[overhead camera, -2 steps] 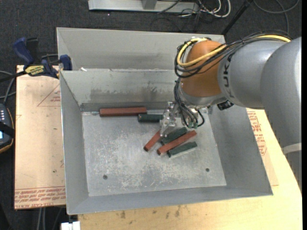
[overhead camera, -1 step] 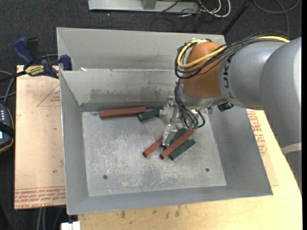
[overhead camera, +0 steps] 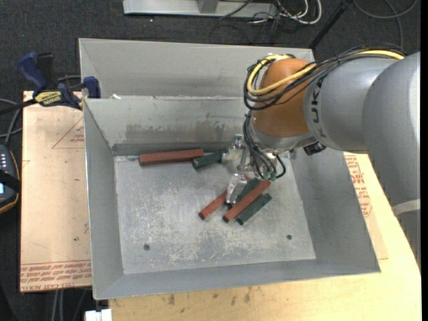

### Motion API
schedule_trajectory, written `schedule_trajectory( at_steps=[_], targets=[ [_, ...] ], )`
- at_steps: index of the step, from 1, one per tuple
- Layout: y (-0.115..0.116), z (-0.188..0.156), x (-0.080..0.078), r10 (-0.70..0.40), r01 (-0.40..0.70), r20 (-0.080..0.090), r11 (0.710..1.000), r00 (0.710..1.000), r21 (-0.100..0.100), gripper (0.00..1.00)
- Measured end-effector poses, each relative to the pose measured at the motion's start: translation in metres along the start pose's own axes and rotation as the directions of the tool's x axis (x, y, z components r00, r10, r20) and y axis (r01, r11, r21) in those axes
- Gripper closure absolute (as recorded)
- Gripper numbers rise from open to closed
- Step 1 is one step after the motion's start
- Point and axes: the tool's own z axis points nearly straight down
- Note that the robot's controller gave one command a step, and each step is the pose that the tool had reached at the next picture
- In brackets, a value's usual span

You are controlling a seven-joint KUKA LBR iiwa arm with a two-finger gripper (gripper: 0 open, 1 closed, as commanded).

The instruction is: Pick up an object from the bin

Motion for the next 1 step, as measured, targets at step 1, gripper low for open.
schedule_trajectory(
  at_steps=[1],
  targets=[
    [-0.0140, -0.0019, 0.0818, -0.407, 0.407, 0.031, 0.914, 0.913, 0.009, 1.00]
  ],
)
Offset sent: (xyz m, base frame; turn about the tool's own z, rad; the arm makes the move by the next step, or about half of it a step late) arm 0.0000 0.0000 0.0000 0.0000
